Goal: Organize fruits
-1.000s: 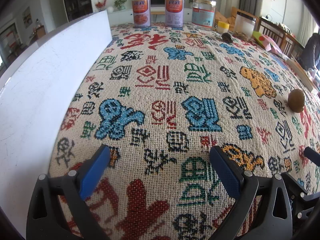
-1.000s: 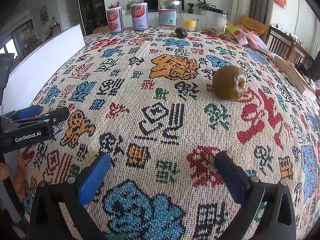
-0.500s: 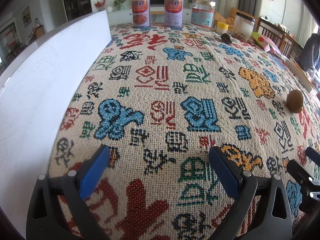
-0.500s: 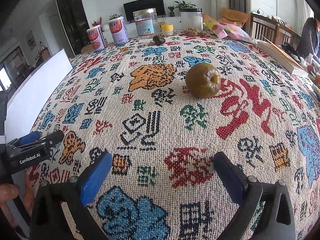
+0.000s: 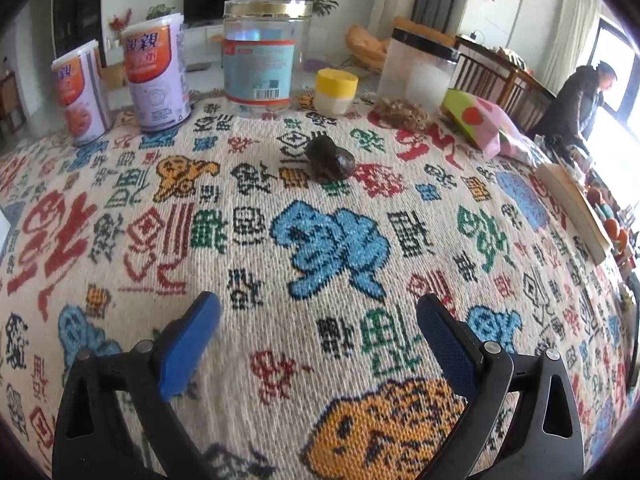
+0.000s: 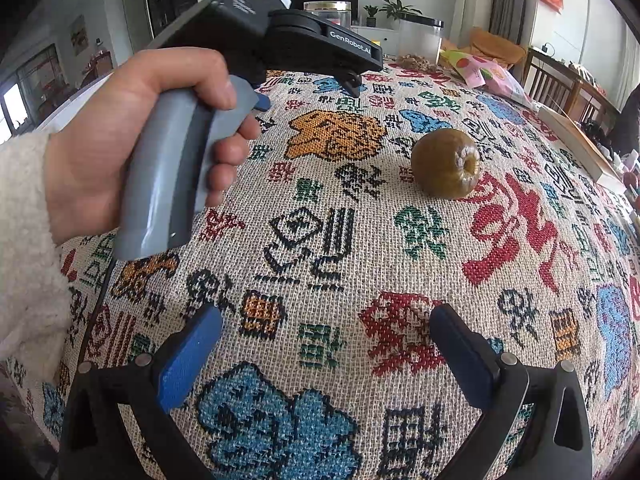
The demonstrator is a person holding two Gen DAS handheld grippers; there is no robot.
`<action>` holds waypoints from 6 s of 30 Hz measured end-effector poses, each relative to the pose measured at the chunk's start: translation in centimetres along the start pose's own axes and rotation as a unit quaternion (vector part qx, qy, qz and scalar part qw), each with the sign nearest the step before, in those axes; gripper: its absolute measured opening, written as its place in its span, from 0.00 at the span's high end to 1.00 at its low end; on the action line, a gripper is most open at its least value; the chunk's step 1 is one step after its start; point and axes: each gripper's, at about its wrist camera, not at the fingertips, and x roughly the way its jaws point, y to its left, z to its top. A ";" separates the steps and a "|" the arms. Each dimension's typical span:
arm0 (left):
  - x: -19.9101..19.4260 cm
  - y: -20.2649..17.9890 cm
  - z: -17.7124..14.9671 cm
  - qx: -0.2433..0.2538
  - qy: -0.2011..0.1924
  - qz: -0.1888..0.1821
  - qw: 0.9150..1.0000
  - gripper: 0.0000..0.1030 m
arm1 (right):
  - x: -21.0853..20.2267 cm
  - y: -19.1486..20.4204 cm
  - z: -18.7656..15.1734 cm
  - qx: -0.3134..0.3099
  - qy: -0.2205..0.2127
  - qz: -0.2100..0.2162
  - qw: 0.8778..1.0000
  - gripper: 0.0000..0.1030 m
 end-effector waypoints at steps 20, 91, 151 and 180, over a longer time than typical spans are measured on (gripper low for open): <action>-0.4 1.0 -0.9 -0.012 -0.015 0.059 0.998 0.60 | 0.4 0.6 0.5 -0.014 0.001 0.012 1.000 0.00; -14.6 9.9 -18.7 -0.041 0.016 0.103 0.994 0.01 | 0.8 -4.9 3.5 0.007 -0.028 0.106 0.994 0.52; -36.4 38.1 -23.6 -0.239 -0.012 0.208 0.948 0.16 | -5.7 37.2 11.4 -0.189 0.118 0.312 0.923 0.25; -43.1 33.1 -23.6 -0.202 -0.027 0.309 0.929 0.06 | -16.1 34.1 9.0 -0.227 0.032 0.208 0.951 0.00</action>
